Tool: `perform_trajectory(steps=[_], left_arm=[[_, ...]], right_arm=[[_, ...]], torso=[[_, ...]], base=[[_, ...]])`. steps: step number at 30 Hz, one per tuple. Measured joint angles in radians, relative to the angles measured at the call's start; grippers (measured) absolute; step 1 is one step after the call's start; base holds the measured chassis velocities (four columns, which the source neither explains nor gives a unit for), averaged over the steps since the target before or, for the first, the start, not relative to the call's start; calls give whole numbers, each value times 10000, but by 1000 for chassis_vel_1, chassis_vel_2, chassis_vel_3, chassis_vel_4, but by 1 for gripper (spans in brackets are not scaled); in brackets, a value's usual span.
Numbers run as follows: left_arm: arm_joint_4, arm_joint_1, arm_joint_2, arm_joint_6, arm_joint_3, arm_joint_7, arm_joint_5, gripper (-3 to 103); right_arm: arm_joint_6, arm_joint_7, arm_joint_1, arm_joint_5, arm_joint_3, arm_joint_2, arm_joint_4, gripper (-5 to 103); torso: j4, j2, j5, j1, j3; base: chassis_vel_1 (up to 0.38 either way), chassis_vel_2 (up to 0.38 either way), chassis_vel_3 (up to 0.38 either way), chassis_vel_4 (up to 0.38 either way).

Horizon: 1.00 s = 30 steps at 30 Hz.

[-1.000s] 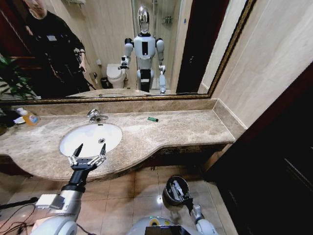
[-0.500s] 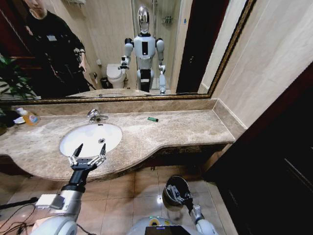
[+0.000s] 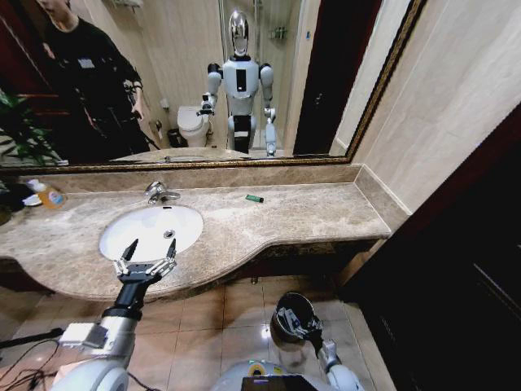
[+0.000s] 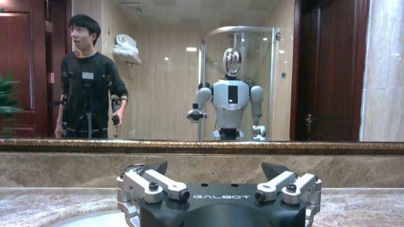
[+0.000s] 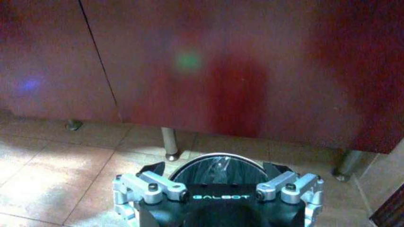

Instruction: Pick up the trash from the sink and place it in the trash bin.

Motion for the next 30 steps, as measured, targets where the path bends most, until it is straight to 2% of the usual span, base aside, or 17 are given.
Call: perform_trajectory(steps=[6, 12, 13, 15, 18, 19, 24, 26, 30], left_arm=[[0, 0, 0, 0, 0, 0, 0, 100], [0, 0, 0, 0, 0, 0, 0, 100], [0, 0, 0, 0, 0, 0, 0, 100], [0, 0, 0, 0, 0, 0, 0, 100], [0, 0, 0, 0, 0, 0, 0, 100], [0, 0, 0, 0, 0, 0, 0, 100], [0, 0, 0, 0, 0, 0, 0, 100], [0, 0, 0, 0, 0, 0, 0, 100], [0, 0, 0, 0, 0, 0, 0, 100]], right_arm=[[-202, 7, -186, 26, 4, -11, 518, 100], [-843, 107, -657, 265, 39, -181, 2103, 100], [-1170, 185, -880, 384, 55, -284, 2835, 100], [-1319, 216, -995, 442, 66, -337, 3190, 100], [-2057, 352, -1658, 641, 233, -550, 5058, 100], [-2057, 352, -1658, 641, 233, -550, 5058, 100], [-2833, 365, -2390, 760, 697, -632, 7517, 100], [-2918, 383, -2453, 773, 740, -633, 7786, 100], [-3415, 434, -2725, 991, 954, -722, 9488, 100]], torso=[[0, 0, 1, 1, 0], [0, 0, 1, 1, 0], [0, 0, 1, 1, 0], [0, 0, 0, 1, 0], [0, 0, 1, 1, 0], [0, 0, 1, 1, 0], [0, 0, -1, 1, 0], [0, 0, 0, 1, 0], [0, 0, -1, 1, 0]], base=[[0, 0, 0, 0], [0, 0, 0, 0], [0, 0, 0, 0], [0, 0, 0, 0], [0, 0, 0, 0], [0, 0, 0, 0], [0, 0, 0, 0], [0, 0, 0, 0], [0, 0, 0, 0]])
